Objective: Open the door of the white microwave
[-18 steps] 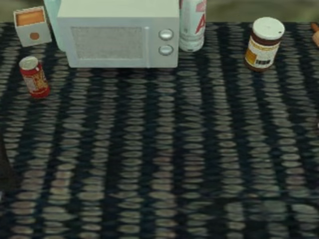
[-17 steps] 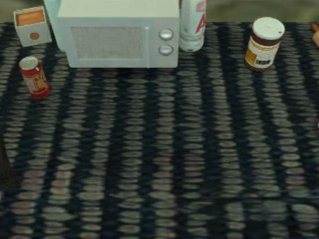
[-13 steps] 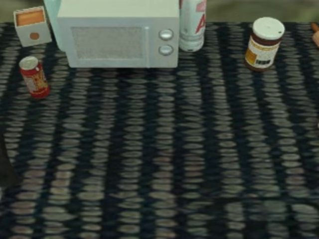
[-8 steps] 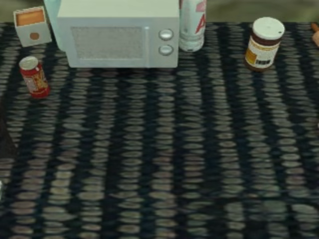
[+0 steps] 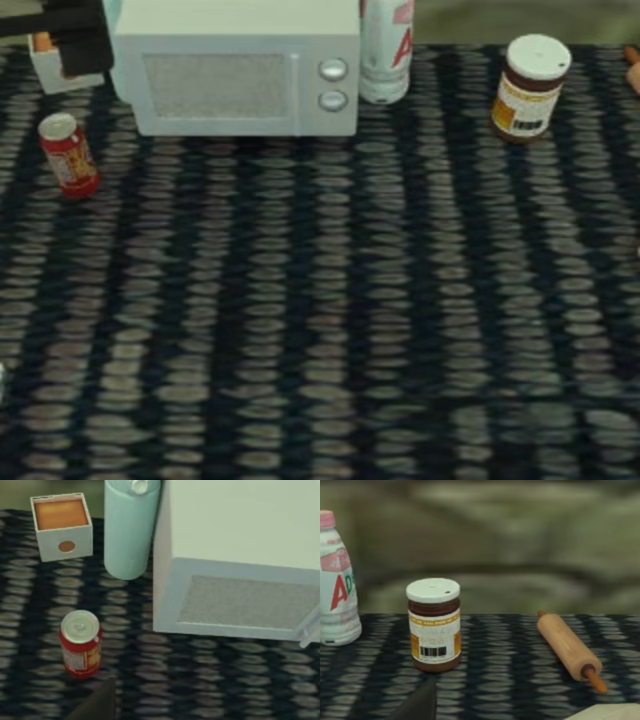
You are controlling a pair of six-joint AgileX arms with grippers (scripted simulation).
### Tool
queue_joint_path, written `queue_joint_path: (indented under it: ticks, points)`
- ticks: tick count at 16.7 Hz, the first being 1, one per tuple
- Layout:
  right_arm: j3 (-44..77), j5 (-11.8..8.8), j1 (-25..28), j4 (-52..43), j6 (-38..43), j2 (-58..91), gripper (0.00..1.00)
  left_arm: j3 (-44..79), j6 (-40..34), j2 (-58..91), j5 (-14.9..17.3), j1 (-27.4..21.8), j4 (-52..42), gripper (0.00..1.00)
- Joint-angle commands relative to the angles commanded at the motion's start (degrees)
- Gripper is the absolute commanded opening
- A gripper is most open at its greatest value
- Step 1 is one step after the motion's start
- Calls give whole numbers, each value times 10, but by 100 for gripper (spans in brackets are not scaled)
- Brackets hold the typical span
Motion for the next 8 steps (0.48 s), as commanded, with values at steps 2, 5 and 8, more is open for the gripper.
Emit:
queue_joint_path:
  ticks: [2, 5, 8]
  points:
    - [0, 0, 0, 0, 0, 0, 100, 129, -27, 124, -16, -29, -67, 100]
    - [0, 0, 0, 0, 0, 0, 100, 313, -64, 299, -37, -69, -160, 100]
    - [0, 0, 0, 0, 0, 0, 100, 475, -97, 450, -55, -105, -240, 100]
